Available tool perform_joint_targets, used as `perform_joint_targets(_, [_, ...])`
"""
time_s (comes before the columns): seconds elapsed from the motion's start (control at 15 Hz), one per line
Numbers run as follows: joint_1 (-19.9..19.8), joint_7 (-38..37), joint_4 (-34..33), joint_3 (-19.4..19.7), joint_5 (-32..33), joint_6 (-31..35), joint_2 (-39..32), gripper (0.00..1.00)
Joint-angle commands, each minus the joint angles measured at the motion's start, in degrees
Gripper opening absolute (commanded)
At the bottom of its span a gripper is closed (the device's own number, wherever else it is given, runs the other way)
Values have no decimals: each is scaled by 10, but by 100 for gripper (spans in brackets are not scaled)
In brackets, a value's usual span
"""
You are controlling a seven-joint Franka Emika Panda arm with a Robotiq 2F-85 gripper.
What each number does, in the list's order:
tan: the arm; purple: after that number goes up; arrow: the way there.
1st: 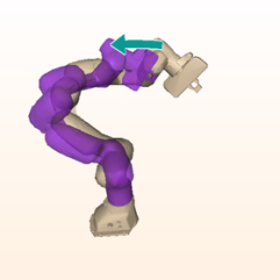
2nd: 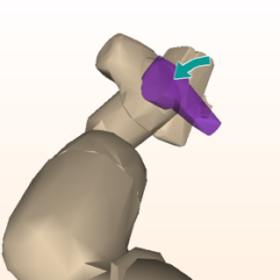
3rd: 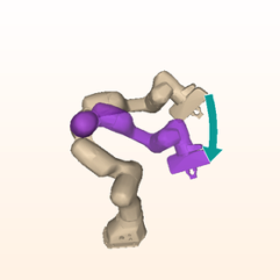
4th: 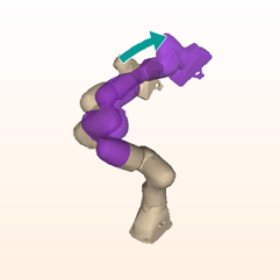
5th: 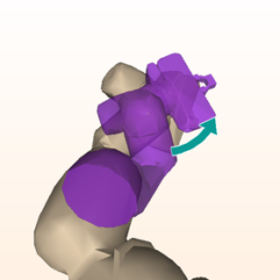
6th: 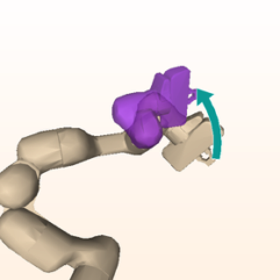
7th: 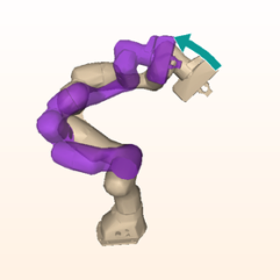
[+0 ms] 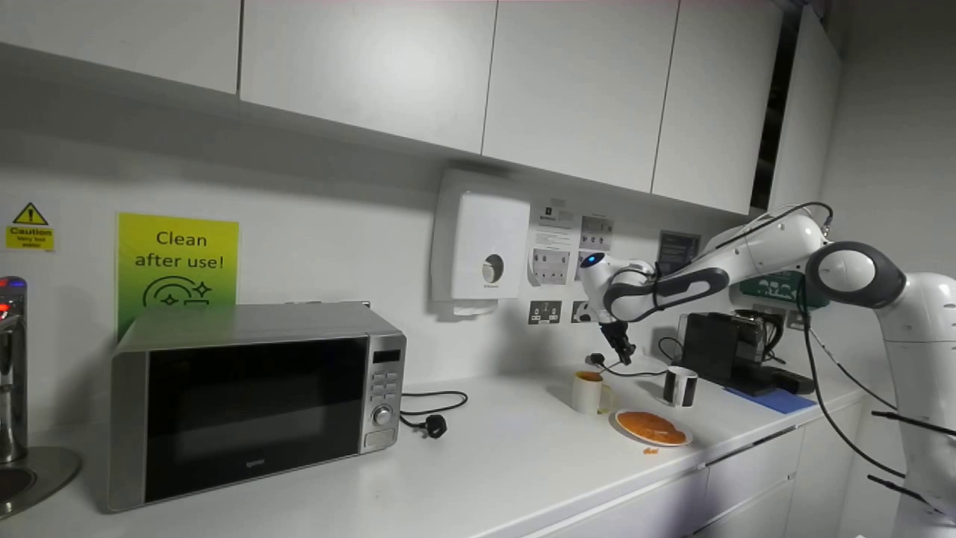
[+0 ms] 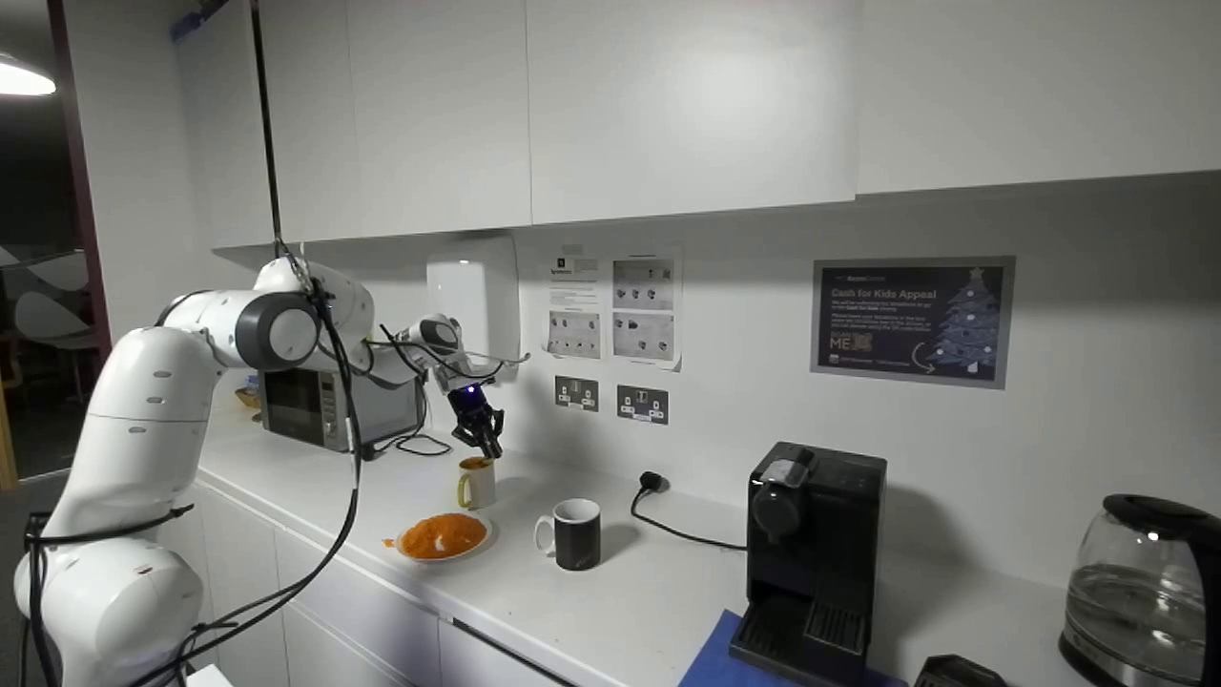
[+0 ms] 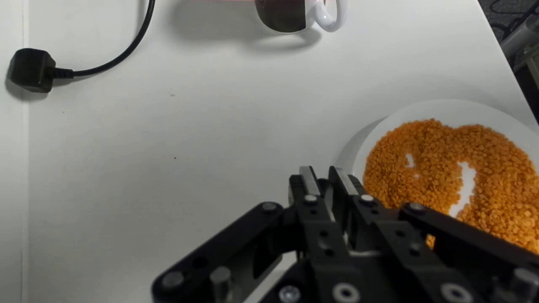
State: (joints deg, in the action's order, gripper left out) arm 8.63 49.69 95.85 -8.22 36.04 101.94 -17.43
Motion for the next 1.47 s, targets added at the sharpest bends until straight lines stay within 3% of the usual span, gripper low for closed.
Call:
perform_joint_targets(0.0, [9,-2,-51,0,-11,-50,-22,3])
perform_joint_targets(1.4, [16,75,-178,-1,-60,-189,-87,3])
